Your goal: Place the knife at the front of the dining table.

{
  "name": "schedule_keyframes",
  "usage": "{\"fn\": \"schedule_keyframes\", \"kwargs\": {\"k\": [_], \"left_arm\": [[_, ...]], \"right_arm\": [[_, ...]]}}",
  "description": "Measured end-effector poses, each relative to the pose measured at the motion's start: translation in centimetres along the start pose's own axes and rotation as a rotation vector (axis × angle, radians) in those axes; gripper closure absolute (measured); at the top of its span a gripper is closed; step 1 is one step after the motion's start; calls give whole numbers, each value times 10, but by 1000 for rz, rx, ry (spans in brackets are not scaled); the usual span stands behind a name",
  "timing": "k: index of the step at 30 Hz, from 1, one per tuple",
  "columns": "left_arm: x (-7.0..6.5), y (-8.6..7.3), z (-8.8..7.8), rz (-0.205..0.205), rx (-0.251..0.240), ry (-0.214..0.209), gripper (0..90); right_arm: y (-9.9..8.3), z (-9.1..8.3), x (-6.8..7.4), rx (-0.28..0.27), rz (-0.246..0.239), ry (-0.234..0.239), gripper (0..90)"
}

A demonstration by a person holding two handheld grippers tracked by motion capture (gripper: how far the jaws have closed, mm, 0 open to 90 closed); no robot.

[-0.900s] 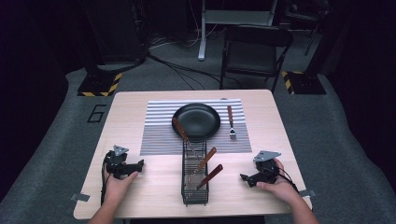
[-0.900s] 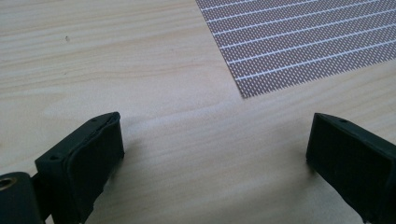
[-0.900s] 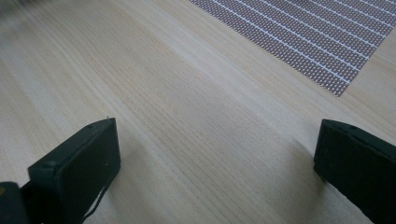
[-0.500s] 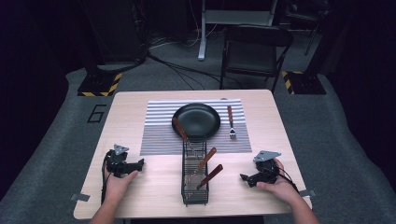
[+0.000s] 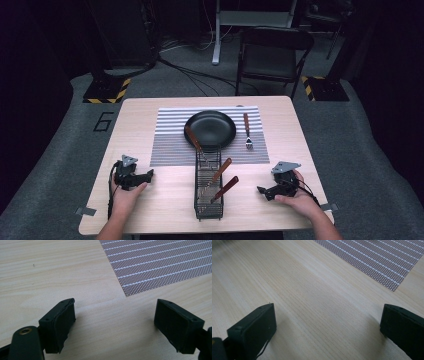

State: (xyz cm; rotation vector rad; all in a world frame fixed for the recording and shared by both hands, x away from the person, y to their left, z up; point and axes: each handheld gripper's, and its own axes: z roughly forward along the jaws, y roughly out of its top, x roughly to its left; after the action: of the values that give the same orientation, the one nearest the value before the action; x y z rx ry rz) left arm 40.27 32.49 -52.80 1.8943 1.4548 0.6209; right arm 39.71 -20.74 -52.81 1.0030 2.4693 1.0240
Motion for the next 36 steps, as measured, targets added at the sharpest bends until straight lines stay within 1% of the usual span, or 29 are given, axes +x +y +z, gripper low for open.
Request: {"fn": "schedule_keyframes", "kwargs": {"k": [1, 2, 3, 4, 5, 6, 7, 8, 9, 10, 11, 12, 13, 14, 15, 16, 17, 18, 19, 20, 24, 25, 26, 27, 29, 30, 31, 32, 36], "left_arm": [[1, 1, -2, -13, 10, -5, 196], [1, 1, -2, -13, 10, -5, 230], [1, 1, -4, -17, 12, -14, 230], [-2, 2, -8, -7, 8, -9, 271], [-2, 2, -8, -7, 8, -9, 291], [-5, 3, -11, 8, 1, -4, 291], [-8, 4, -14, 9, 0, -3, 315], [-13, 7, -18, 7, 3, -19, 326], [-13, 7, -18, 7, 3, -19, 336], [-18, 9, -21, -4, -3, -42, 345], [-18, 9, -21, -4, -3, -42, 352], [-22, 12, -25, 10, 3, -55, 364], [-25, 13, -26, 9, 0, -60, 369], [-26, 15, -27, 13, 6, -68, 370], [-26, 15, -27, 13, 6, -68, 372], [-29, 19, -29, 13, 15, -85, 377], [-29, 19, -29, 13, 15, -85, 383], [-31, 21, -30, 1, 14, -101, 388], [-31, 21, -30, 1, 14, -101, 395], [-34, 23, -31, -8, 21, -116, 401], [-36, 28, -34, -7, 29, -128, 413], [-36, 30, -36, 0, 37, -134, 417], [-38, 33, -37, -10, 24, -136, 423], [-38, 33, -37, -10, 24, -136, 433], [-42, 40, -39, -21, 23, -171, 443], [-42, 40, -39, -21, 23, -171, 443], [-47, 43, -39, -9, 14, -176, 444], [-47, 43, -39, -9, 14, -176, 443], [-58, 51, -38, 4, 23, -191, 451]], "right_arm": [[0, 0, 0, 0, 0, 0, 0], [0, 0, 0, 0, 0, 0, 0], [0, 0, 0, 0, 0, 0, 0], [0, 0, 0, 0, 0, 0, 0], [0, 0, 0, 0, 0, 0, 0], [0, 0, 0, 0, -1, 0, 0], [0, 0, 0, 0, -1, 2, 0], [0, 0, 0, 0, -1, 2, 0], [0, 0, 0, 0, -1, 2, 0], [0, 0, 0, -1, -1, 2, 0], [0, 0, 0, -1, 0, 1, 0], [0, 0, 0, -1, 0, 1, 0], [0, 0, 0, -1, 1, 1, 0], [0, 0, 0, -1, 0, 1, 0], [0, 0, 0, -1, 0, 1, 0], [0, 0, 0, -1, 0, 1, 0], [0, 0, 0, -1, 0, 1, 0], [0, 0, 0, -1, 0, 1, 0], [0, 0, 0, -1, 0, 1, 0], [0, 0, 0, -1, 0, 1, 0], [0, 0, 0, -1, 0, 1, 0], [0, 0, 0, -1, -2, 2, 0], [0, 0, 0, -1, -1, 1, 0], [0, 0, 0, -1, -1, 1, 0], [-1, 0, 0, 2, -10, 3, 0], [-1, 0, 0, 2, -10, 3, 0], [-1, 0, 0, 2, -10, 3, 0], [-1, 0, 0, 2, -11, 3, 0], [-1, 0, 0, 2, -11, 4, 0]]}}
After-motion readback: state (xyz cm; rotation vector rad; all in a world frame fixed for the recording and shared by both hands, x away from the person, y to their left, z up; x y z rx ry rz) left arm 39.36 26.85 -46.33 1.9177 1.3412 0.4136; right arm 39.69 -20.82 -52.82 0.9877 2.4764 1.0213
